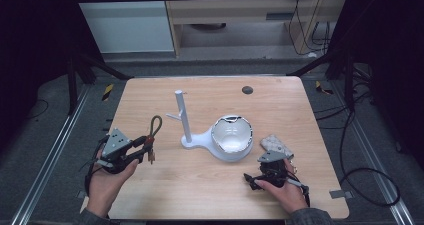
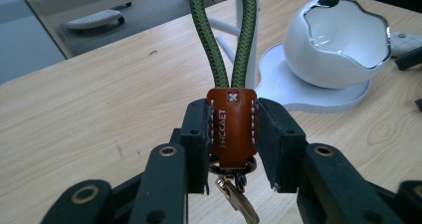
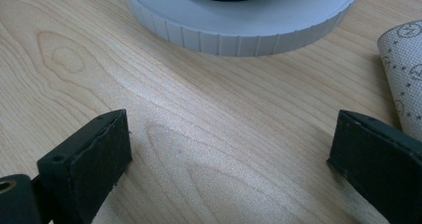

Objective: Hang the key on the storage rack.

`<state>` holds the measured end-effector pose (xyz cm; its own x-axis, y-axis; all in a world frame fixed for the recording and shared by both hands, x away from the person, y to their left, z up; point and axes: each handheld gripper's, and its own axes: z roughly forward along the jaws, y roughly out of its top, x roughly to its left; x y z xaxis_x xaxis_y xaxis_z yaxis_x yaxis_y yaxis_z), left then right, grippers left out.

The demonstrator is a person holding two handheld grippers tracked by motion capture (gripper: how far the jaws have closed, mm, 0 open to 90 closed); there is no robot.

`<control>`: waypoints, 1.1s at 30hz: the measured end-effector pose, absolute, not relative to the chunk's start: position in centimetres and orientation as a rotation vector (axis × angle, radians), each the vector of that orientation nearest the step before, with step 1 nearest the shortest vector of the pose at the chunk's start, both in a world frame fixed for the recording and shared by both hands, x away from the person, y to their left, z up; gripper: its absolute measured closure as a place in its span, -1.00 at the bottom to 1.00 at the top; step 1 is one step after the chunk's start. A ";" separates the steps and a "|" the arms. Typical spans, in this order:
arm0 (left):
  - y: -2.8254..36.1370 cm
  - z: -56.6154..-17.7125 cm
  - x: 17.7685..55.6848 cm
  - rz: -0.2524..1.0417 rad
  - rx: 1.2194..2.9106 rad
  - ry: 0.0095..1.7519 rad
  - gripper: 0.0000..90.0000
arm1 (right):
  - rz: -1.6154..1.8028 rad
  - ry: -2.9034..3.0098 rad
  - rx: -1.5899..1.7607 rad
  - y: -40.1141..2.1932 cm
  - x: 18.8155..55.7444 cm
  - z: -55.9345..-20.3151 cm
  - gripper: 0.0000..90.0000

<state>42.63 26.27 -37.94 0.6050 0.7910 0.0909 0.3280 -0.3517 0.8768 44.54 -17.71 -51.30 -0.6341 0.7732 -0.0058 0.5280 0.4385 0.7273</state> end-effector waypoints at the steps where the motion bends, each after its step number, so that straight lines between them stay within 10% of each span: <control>1: 26.1 -37.9 42.5 0.648 1.928 0.886 0.47 | 1.014 2.358 1.113 -17.7 44.5 -51.3 -0.94; 33: 21.8 -37.0 42.9 0.625 1.900 0.798 0.46 | 1.017 2.362 1.113 -17.7 44.5 -51.3 -0.94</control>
<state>42.86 21.83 -36.98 0.6565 0.7492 0.0876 0.2646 -0.3375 0.9033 44.48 -17.73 -51.29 -0.6363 0.7714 -0.0007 0.5294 0.4374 0.7269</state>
